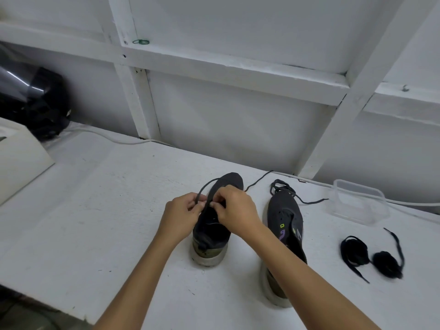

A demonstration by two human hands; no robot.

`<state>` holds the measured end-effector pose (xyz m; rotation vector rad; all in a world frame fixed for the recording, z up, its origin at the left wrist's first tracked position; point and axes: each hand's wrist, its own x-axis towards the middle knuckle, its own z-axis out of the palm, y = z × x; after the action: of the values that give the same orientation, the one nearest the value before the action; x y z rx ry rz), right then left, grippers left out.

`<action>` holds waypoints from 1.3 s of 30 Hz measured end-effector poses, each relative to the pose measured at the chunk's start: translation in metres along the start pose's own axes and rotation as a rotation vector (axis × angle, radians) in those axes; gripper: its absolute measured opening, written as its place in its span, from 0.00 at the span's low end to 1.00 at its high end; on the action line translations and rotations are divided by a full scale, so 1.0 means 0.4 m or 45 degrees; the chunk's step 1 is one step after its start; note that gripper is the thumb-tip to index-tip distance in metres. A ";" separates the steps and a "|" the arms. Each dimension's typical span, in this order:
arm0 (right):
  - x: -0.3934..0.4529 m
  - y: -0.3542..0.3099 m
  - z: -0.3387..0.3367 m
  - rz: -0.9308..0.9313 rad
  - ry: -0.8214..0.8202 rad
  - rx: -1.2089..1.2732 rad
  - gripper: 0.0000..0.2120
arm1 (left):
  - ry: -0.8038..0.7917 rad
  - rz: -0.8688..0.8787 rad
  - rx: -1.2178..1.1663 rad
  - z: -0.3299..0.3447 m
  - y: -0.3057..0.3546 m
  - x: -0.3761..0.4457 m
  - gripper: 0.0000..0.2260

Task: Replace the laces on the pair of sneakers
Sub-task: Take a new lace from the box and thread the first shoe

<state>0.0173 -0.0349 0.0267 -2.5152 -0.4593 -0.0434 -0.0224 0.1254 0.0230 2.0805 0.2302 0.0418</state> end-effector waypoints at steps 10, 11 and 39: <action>-0.016 0.026 -0.024 -0.013 -0.180 0.026 0.07 | -0.092 0.000 0.015 0.020 -0.003 -0.024 0.11; -0.017 0.026 -0.025 -0.022 -0.183 0.008 0.07 | -0.082 0.004 0.049 0.022 0.000 -0.024 0.11; 0.012 0.001 -0.276 0.405 0.141 1.066 0.08 | -0.251 -0.204 -0.030 0.075 0.071 -0.053 0.26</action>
<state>0.0295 -0.0943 0.1192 -1.7176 -0.0025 0.1107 -0.0354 0.0823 0.0338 2.0204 0.2733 -0.2548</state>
